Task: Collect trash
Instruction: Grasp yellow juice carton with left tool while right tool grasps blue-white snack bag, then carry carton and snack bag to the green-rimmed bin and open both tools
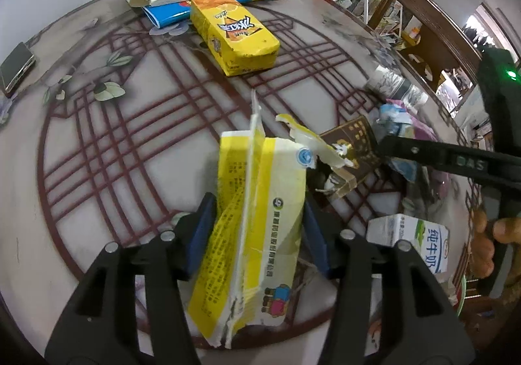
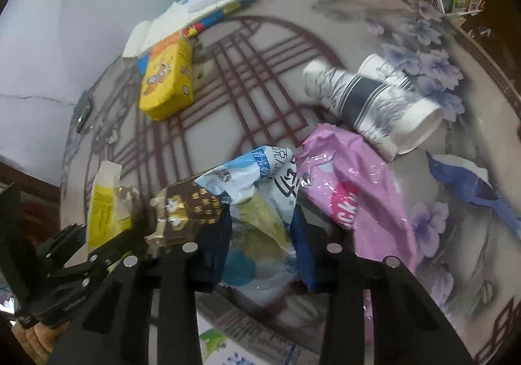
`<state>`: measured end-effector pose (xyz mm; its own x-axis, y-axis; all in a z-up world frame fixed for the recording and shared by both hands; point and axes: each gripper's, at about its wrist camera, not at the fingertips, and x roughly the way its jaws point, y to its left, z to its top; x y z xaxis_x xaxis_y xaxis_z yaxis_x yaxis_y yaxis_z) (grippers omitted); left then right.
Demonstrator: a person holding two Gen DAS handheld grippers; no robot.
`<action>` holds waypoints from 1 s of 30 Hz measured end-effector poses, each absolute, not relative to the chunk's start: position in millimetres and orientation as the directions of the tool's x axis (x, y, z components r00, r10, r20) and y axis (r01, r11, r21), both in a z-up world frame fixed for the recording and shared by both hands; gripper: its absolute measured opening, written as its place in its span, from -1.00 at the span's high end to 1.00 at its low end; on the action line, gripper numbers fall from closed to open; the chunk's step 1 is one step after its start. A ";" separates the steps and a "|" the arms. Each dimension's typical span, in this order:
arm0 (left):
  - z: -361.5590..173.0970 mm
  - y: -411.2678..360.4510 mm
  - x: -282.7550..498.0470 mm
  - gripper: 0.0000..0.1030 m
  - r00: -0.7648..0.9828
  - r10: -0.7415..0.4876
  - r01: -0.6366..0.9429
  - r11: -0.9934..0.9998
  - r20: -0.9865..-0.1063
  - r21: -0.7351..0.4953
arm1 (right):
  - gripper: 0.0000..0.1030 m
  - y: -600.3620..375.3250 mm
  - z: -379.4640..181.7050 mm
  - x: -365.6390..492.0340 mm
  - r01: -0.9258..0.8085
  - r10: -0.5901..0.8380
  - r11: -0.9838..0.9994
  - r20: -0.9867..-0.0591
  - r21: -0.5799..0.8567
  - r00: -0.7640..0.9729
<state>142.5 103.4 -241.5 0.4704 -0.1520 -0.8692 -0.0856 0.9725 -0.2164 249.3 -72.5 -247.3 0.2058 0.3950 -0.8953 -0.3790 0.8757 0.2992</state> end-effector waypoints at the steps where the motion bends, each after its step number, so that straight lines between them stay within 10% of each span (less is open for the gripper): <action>1: -241.4 102.9 143.3 -0.09 0.472 -0.150 -0.085 0.973 -0.869 -0.214 | 0.31 -74.4 -243.5 247.1 -0.380 0.400 0.874 -0.892 0.302 0.210; 30: -99.7 34.2 72.0 0.18 0.701 -0.180 0.058 0.979 -0.690 -0.197 | 0.30 -162.8 -108.1 100.6 -0.294 0.441 0.896 -0.751 0.334 0.491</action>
<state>72.0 34.2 -99.7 0.7013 -0.1798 -0.6898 0.0576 0.9788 -0.1966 100.6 -162.8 -108.1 0.4908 0.4414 -0.7512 -0.2939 0.8955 0.3342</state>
